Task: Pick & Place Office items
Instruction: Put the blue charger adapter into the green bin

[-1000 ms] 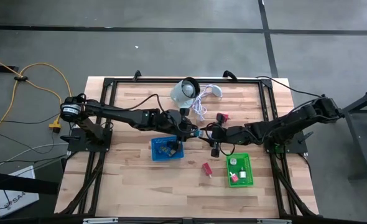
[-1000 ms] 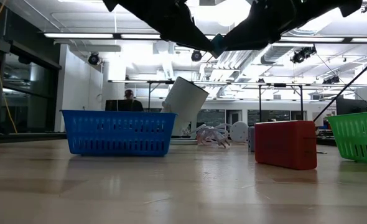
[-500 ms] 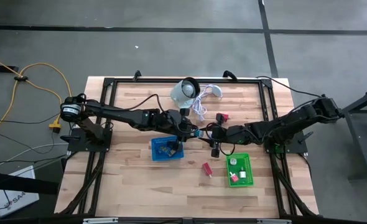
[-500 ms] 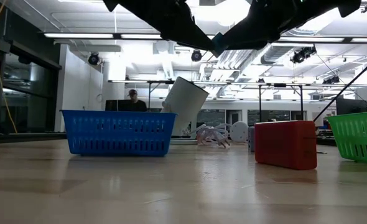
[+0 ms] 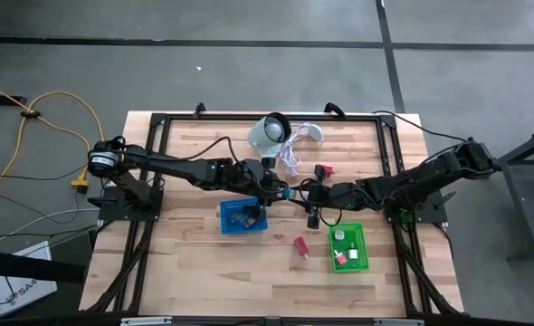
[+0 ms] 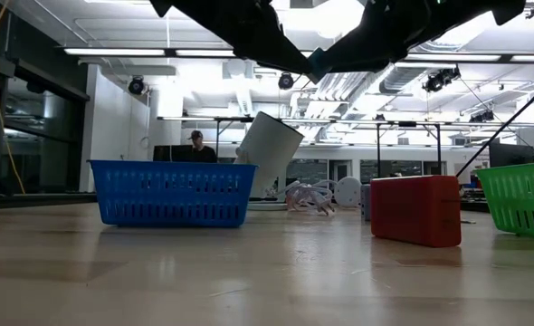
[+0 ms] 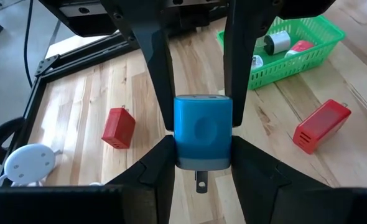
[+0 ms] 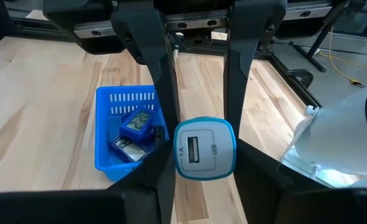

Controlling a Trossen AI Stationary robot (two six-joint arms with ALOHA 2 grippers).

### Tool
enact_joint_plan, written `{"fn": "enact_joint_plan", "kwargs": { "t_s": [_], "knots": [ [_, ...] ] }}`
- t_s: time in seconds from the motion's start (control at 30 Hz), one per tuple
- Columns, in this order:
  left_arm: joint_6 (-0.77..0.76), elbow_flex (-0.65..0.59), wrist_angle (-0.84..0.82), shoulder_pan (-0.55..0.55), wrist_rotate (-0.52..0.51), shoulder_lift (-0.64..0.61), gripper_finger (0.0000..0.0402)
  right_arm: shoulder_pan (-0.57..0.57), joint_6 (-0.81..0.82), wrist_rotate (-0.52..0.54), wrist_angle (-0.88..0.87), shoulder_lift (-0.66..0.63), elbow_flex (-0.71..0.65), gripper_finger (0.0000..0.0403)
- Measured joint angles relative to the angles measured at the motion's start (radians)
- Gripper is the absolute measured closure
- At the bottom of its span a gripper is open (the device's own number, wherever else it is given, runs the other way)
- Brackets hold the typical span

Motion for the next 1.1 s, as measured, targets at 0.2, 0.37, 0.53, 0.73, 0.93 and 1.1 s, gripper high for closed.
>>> {"fn": "enact_joint_plan", "kwargs": {
  "t_s": [0.2, 0.37, 0.53, 0.73, 0.93, 1.1],
  "knots": [
    [0.0, 0.0, 0.0, 0.0, 0.0, 0.0, 0.0277, 0.0, 0.0, 0.002, 0.0, 0.0, 0.0, 0.0276],
    [0.002, 0.0, 0.0, 0.0, 0.0, 0.0, 0.0271, 0.0, 0.0, 0.003, 0.0, 0.0, 0.0, 0.0278],
    [0.004, 0.0, 0.0, 0.0, 0.0, 0.0, 0.0251, 0.0, 0.003, 0.002, 0.001, 0.0, 0.0, 0.0285],
    [0.007, 0.0, 0.002, 0.0, 0.0, 0.0, 0.0221, 0.0, 0.005, -0.002, 0.002, 0.0, 0.0, 0.0286],
    [0.006, 0.0, 0.001, 0.0, 0.0, 0.0, 0.02, 0.0, 0.005, -0.001, 0.002, 0.0, 0.0, 0.0285],
    [0.006, 0.0, 0.001, 0.0, 0.009, 0.0, 0.0192, 0.0, 0.004, 0.006, 0.001, 0.0, 0.0, 0.0287]
  ]
}}
